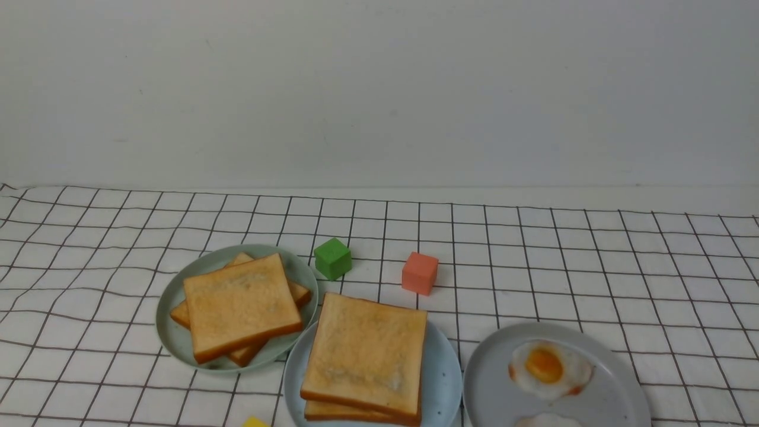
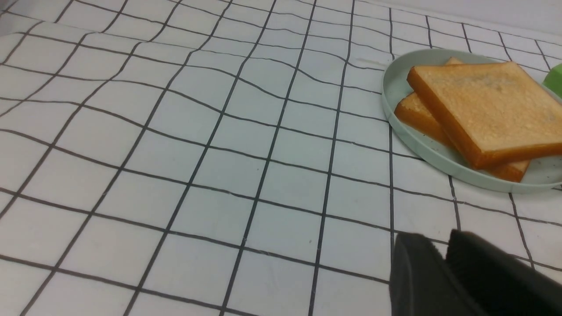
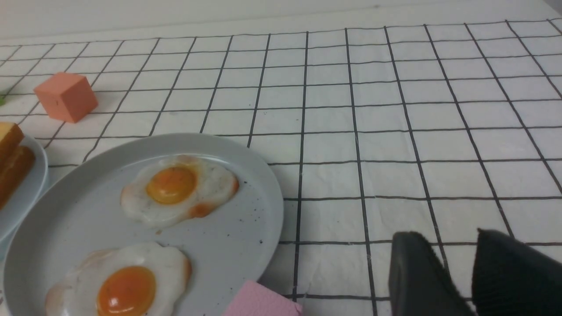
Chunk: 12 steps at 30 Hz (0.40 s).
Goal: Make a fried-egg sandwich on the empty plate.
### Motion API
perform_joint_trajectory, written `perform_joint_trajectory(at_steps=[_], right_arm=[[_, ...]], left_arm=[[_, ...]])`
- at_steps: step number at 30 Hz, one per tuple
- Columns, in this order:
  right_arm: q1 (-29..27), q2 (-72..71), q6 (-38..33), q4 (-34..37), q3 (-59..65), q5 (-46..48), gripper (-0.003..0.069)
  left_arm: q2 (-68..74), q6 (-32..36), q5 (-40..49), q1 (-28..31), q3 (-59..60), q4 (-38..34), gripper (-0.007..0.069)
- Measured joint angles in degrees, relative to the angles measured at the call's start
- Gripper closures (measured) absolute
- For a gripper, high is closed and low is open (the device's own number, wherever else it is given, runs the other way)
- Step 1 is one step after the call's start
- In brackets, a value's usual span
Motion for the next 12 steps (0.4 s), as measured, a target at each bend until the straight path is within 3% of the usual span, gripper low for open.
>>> perform_joint_trajectory(at_steps=[12], right_arm=[[0.0, 0.0, 0.0, 0.0, 0.0, 0.0, 0.0431]], left_arm=[[0.0, 0.0, 0.0, 0.0, 0.0, 0.0, 0.0496]])
